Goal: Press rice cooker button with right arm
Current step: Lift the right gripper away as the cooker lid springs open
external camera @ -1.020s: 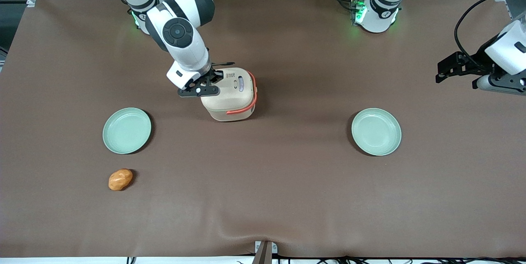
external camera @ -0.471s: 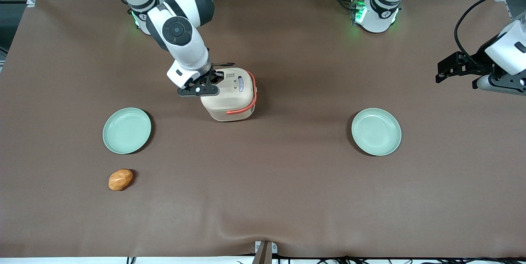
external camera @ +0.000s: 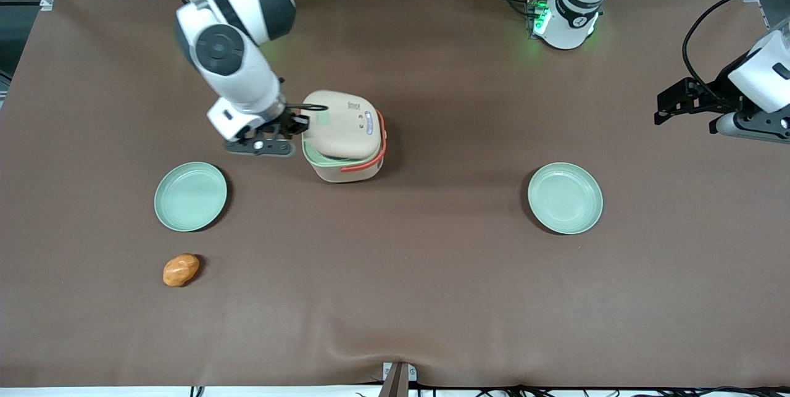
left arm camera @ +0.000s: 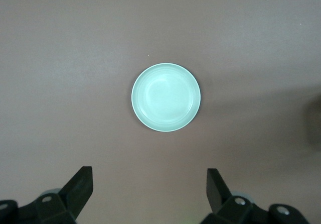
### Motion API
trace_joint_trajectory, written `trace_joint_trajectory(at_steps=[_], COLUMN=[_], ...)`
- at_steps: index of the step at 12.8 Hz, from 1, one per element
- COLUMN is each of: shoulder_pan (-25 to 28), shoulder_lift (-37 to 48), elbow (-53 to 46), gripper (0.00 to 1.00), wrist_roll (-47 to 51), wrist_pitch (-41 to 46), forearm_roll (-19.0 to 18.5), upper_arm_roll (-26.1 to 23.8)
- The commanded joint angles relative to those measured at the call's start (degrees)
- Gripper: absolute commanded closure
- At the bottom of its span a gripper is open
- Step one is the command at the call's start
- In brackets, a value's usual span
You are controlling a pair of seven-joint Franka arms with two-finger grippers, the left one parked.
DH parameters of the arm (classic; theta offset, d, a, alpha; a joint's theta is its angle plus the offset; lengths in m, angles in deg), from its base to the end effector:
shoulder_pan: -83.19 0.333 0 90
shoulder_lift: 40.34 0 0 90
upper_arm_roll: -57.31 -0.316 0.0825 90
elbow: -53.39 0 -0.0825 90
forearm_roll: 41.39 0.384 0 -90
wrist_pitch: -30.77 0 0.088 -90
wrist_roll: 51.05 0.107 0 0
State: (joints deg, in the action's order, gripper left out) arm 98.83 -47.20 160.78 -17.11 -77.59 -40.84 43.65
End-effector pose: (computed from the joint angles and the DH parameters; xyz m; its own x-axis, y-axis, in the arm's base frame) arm 0.5073 0.2809 0.4408 0.9910 -0.0854 -0.1031 -0.0833 -0.9962 0.0248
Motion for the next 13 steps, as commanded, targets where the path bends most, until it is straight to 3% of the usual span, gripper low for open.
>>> trace_joint_trajectory(at_steps=[1, 3, 4, 5, 6, 13], shoulder_pan=[-1.5, -3.1, -4.6, -5.7, -6.3, -7.6], shoulder_lift=[1.5, 3.6, 5.2, 6.4, 7.4, 12.1], elbow=[-2.2, -4.5, -5.3, -6.3, -7.4, -11.7], gripper=[0.89, 0.84, 0.75, 0.5, 0.02, 0.0], wrist_roll=[-0.4, -5.5, -10.4, -16.3, -20.4, -31.9], wrist_pitch=[2.8, 6.3, 7.3, 8.5, 9.9, 13.7], forearm_roll=[-0.2, -0.2, -0.2, -0.2, -0.2, -0.4], upper_arm_roll=[-0.4, 1.6, 3.0, 4.5, 6.7, 18.2])
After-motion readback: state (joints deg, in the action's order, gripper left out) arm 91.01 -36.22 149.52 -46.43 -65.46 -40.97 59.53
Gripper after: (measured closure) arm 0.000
